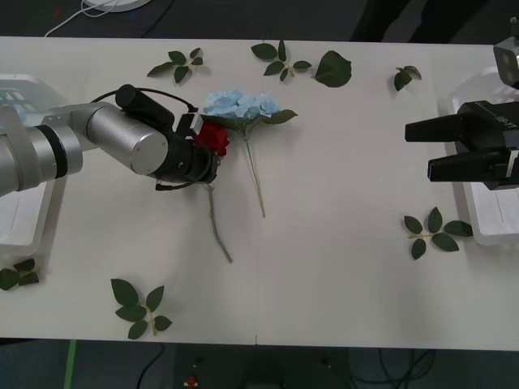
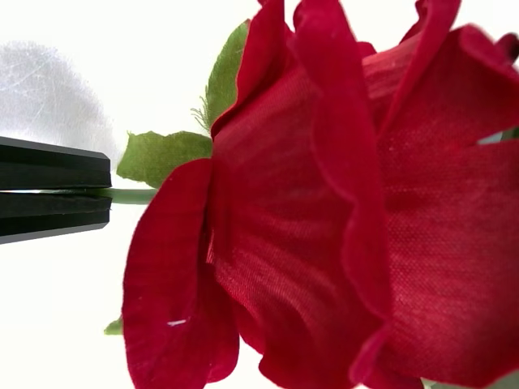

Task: Place the red flowers into the right box and the blue flowers into the left box. If a person shows an open palm, hand one flower to the person first, then continue sorting.

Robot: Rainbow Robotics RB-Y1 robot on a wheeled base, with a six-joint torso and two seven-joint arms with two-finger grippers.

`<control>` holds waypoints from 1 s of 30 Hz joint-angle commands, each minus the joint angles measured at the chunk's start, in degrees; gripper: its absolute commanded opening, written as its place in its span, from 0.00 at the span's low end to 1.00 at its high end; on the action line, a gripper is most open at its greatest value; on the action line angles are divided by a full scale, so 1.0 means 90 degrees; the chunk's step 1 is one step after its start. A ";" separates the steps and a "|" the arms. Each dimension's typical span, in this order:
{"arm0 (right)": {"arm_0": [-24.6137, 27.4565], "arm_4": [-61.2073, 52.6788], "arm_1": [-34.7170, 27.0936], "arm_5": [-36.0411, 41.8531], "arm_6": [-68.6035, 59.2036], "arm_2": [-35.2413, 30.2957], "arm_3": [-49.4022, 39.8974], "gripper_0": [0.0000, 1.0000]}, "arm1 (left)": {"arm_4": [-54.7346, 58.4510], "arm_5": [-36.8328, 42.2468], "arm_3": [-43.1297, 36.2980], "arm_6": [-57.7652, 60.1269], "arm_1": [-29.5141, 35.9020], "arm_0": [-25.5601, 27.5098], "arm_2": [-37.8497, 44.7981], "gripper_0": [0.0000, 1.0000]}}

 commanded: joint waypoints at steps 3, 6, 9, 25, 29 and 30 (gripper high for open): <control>-0.0138 -0.0105 0.0175 0.0152 -0.0022 -0.0186 -0.0165 1.00 | -0.0094 -0.0090 0.0159 -0.0140 -0.0061 -0.0301 -0.0101 0.00; -0.0138 -0.0105 0.0175 0.0181 -0.0022 -0.0186 -0.0165 1.00 | -0.0065 -0.0090 0.0188 -0.0140 -0.0012 -0.0340 -0.0062 0.00; -0.0138 -0.0105 0.0224 0.0220 -0.0022 -0.0166 -0.0107 1.00 | -0.0036 0.0076 0.0159 -0.0140 0.0125 -0.0447 0.0094 0.00; -0.0138 -0.0105 0.0244 0.0240 -0.0022 -0.0137 -0.0087 1.00 | -0.0202 0.5593 -0.0085 -0.0365 0.0398 -0.0652 0.4674 0.00; -0.0138 -0.0105 0.0244 0.0230 -0.0022 -0.0127 -0.0087 1.00 | -0.0280 0.6677 -0.0124 -0.0462 0.0388 -0.0652 0.5885 0.00; -0.0138 -0.0105 0.0234 0.0240 -0.0022 -0.0127 -0.0087 1.00 | -0.0300 0.6922 -0.0124 -0.0472 0.0388 -0.0662 0.6159 0.00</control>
